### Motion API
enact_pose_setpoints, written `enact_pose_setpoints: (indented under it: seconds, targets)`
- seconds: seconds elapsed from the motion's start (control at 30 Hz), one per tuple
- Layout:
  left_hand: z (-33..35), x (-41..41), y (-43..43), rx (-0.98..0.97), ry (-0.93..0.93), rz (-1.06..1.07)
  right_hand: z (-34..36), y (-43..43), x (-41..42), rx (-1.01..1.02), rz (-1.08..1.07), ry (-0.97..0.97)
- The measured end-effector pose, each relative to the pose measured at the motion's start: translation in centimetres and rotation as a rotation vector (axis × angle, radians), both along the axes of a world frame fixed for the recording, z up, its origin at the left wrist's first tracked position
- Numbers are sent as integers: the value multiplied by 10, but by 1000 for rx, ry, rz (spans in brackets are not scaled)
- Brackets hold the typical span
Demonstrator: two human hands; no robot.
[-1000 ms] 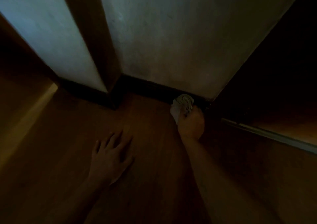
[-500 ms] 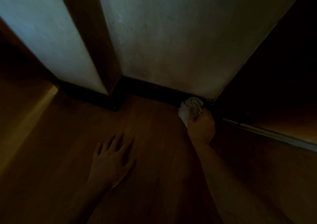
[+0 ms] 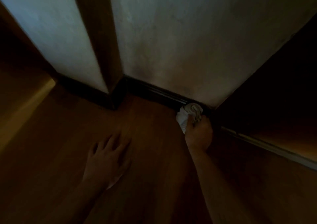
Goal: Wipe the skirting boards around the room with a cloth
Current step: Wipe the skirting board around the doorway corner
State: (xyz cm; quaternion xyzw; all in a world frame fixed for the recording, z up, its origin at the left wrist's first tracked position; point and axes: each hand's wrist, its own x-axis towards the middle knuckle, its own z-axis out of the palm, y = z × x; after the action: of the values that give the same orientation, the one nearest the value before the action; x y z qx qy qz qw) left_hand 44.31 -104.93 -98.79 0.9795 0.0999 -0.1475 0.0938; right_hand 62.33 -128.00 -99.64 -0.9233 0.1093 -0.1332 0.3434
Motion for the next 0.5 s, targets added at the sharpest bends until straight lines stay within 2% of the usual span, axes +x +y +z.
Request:
enact_pose_setpoints:
  seconds: [0.23, 0.33, 0.5]
  targets:
    - [6, 1, 13, 7, 20, -64, 4, -32, -2, -13, -7, 22]
    - [12, 8, 15, -10, -1, -110, 7, -35, -7, 13, -104, 44]
    - [49, 49, -2, -130, -188, -181, 51, -32, -13, 308, -225, -25]
